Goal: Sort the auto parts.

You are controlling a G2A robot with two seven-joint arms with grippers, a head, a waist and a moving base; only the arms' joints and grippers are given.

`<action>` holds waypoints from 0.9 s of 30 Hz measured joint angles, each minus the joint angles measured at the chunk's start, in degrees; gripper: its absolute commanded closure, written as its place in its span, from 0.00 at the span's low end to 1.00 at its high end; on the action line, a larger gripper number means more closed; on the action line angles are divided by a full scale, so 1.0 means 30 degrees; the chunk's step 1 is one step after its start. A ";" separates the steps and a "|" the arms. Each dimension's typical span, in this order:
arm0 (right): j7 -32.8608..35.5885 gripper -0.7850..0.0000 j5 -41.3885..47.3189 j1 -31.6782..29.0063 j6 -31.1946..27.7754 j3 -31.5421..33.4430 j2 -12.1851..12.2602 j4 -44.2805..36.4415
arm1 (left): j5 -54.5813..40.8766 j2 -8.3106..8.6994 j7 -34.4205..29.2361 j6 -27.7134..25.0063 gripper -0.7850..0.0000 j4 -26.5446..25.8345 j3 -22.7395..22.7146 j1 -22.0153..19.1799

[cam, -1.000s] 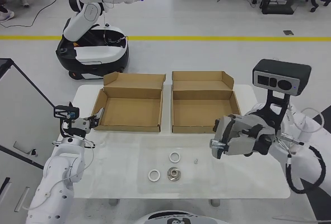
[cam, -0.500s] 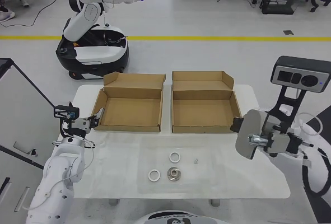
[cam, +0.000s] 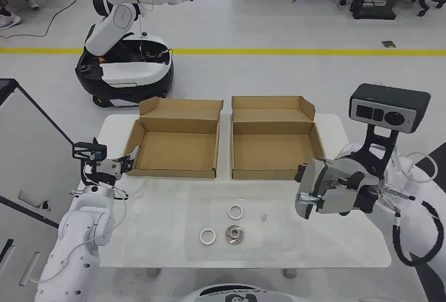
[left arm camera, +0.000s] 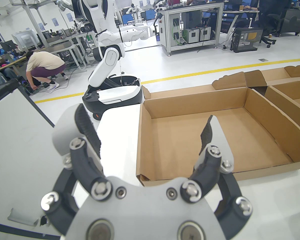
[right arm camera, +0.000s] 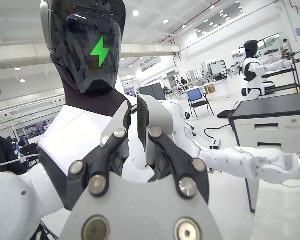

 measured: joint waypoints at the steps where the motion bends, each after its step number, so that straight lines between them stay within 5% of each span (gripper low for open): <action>1: 0.0007 1.00 -0.0005 -0.0059 0.0016 0.0053 -0.0035 -0.0040 | 0.0000 0.0000 0.0000 0.0000 0.00 0.0000 0.0000 0.0000; 27: 0.0685 1.00 0.1955 -0.0579 -0.0515 0.0777 -0.0765 -0.0310 | 0.0000 0.0000 0.0000 0.0000 0.00 0.0000 0.0000 0.0000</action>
